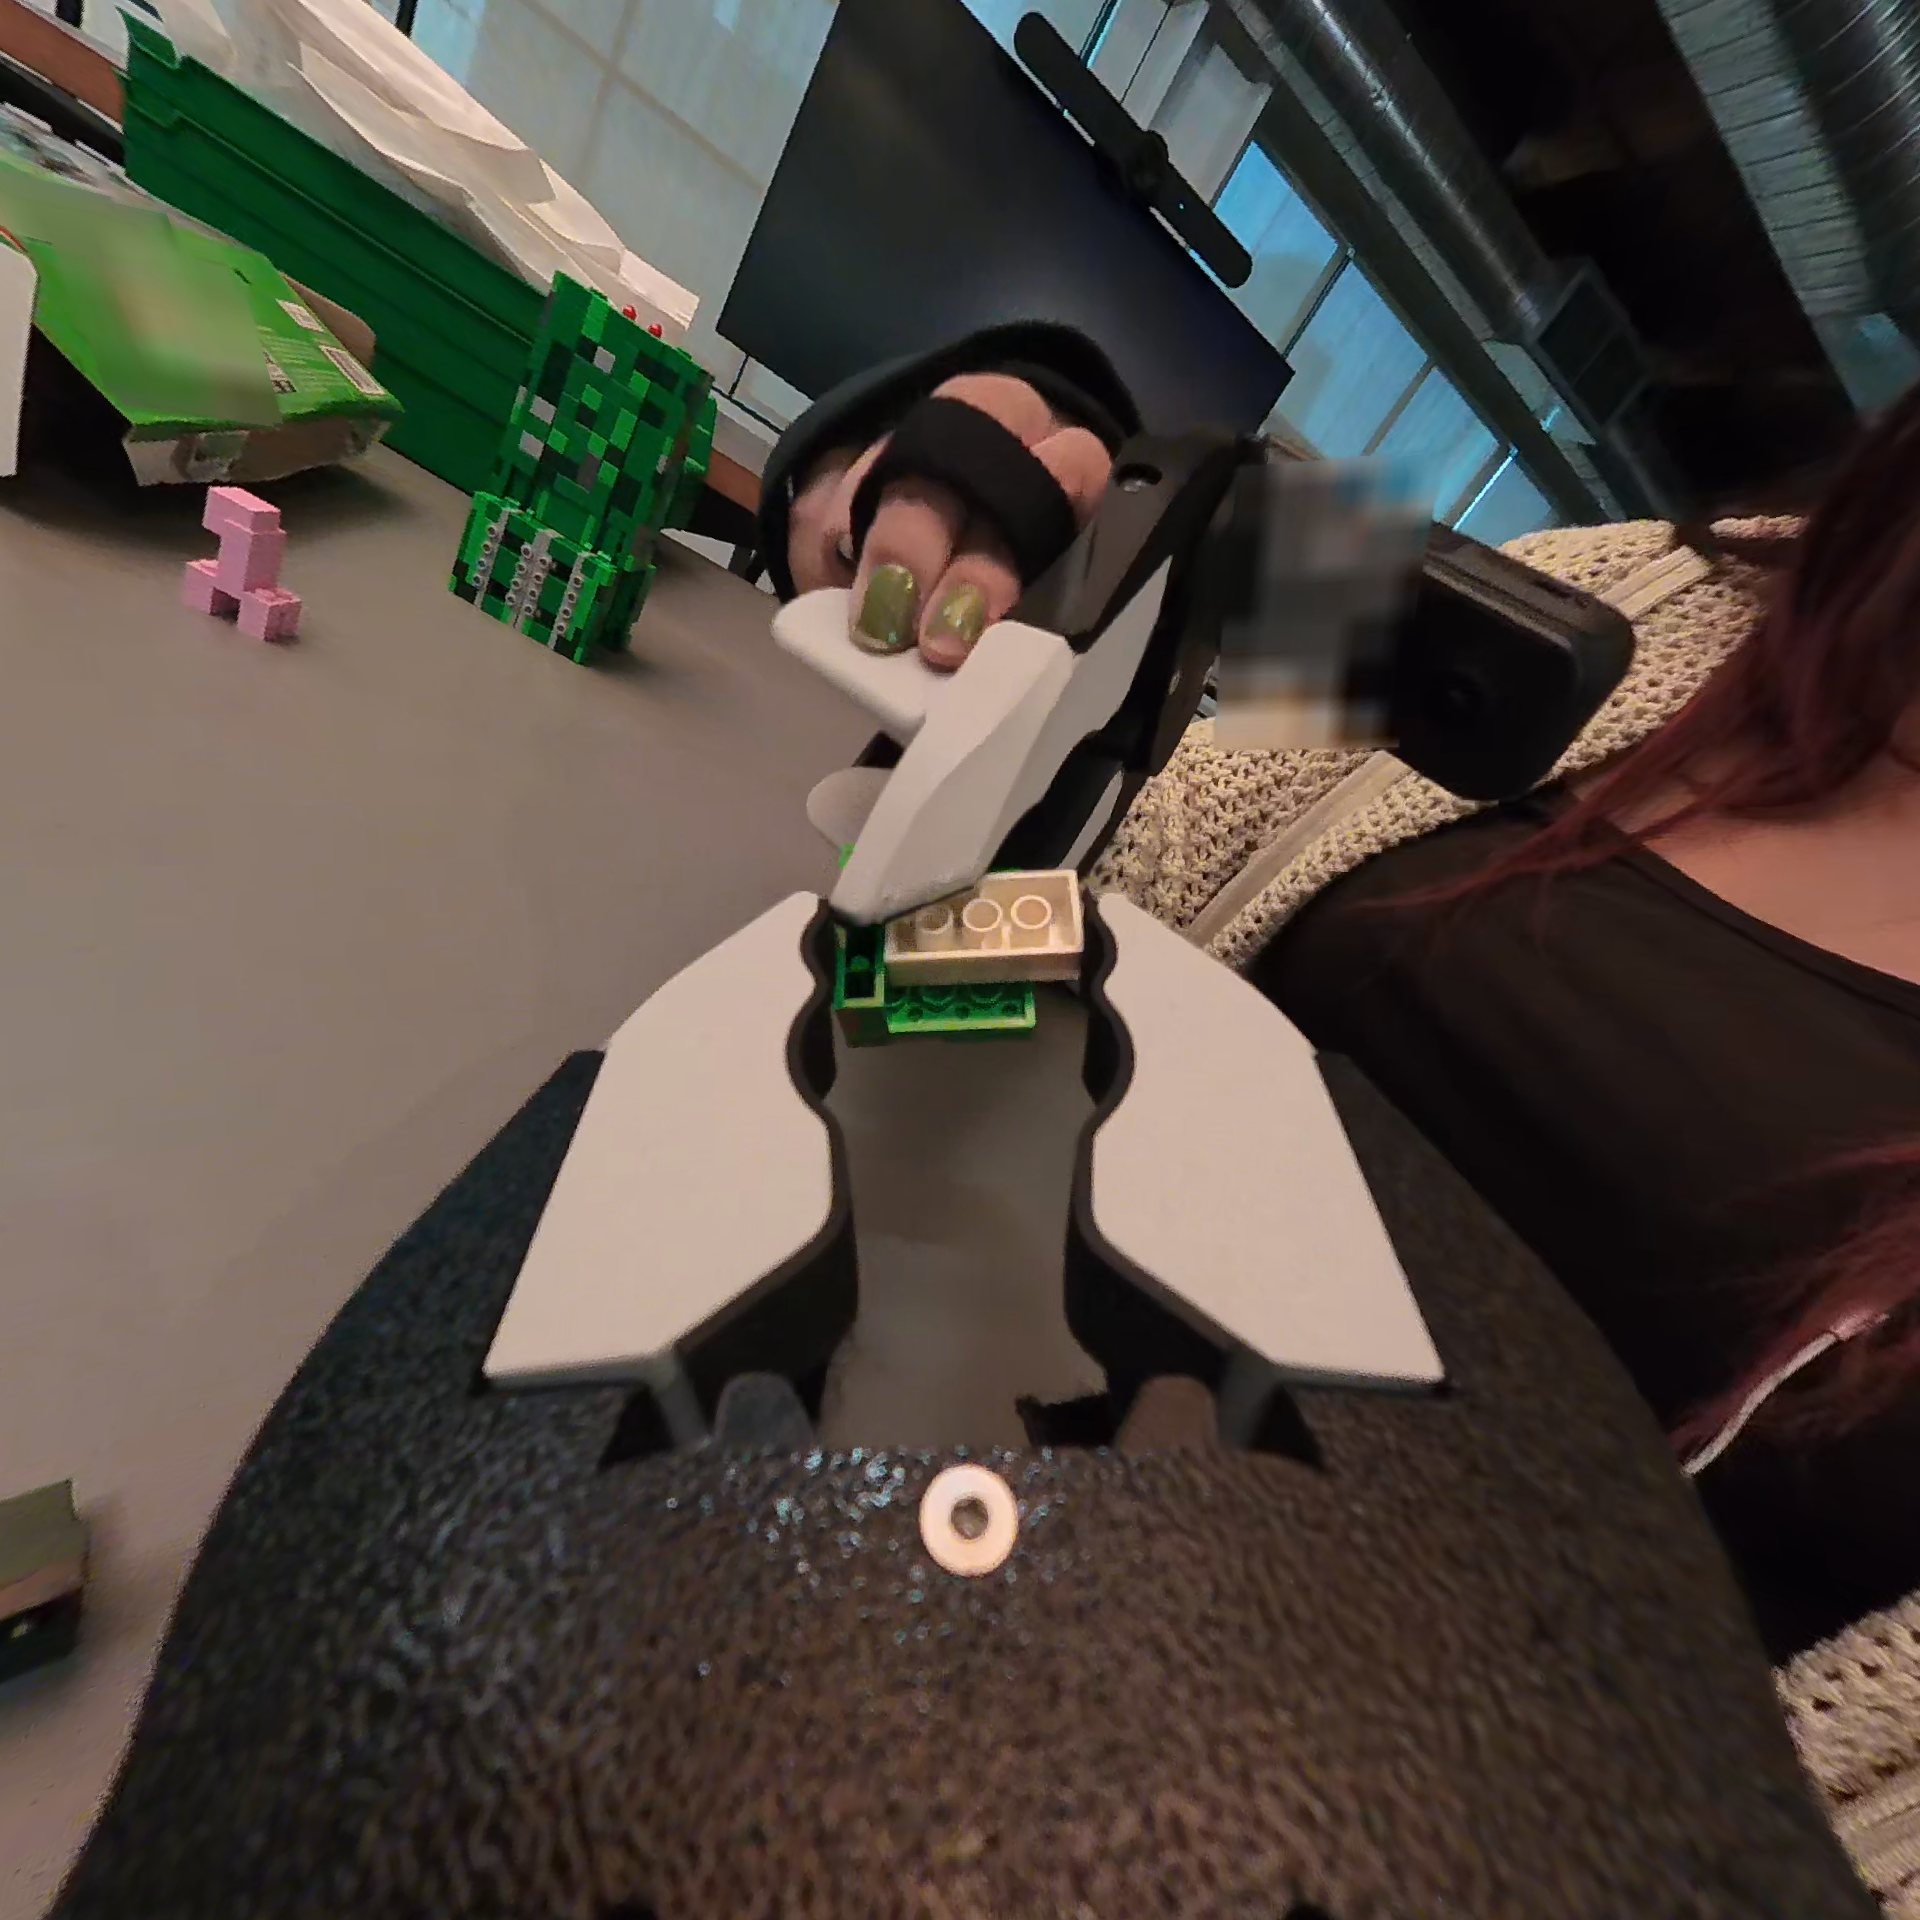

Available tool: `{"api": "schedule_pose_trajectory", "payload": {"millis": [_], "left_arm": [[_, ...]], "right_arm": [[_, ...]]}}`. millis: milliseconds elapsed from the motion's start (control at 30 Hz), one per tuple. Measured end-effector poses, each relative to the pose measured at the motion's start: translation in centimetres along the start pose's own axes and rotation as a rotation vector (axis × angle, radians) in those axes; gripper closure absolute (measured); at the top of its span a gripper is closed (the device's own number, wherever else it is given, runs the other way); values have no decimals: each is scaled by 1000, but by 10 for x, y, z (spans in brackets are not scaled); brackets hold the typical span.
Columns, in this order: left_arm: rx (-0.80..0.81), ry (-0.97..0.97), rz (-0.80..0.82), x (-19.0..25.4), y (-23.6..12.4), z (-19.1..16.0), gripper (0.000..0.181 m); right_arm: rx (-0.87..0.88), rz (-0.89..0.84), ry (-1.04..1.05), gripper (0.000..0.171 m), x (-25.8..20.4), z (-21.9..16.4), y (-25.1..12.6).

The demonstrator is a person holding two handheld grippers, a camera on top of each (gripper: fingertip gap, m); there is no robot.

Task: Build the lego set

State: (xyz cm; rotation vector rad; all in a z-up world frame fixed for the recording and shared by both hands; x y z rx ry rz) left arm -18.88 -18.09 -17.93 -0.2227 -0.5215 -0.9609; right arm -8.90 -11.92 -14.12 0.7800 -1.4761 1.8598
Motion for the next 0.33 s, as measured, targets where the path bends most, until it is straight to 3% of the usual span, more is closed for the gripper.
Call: {"api": "schedule_pose_trajectory", "payload": {"millis": [33,333], "left_arm": [[-4,0,-2,0,0,0,137],[36,5,-26,1,-3,1,136]], "right_arm": [[-2,10,-2,151,0,0,0],[-4,6,24,153,3,2,0]]}}
Point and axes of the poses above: each gripper's, where its closed fingertips meet, y out along the fingers, z out of its top, x = y × z across the jaws, the point moved 8 cm from there along -y, back along the fingers, and after that the axes turned 3 degrees about -x, right-handed, at the moved point
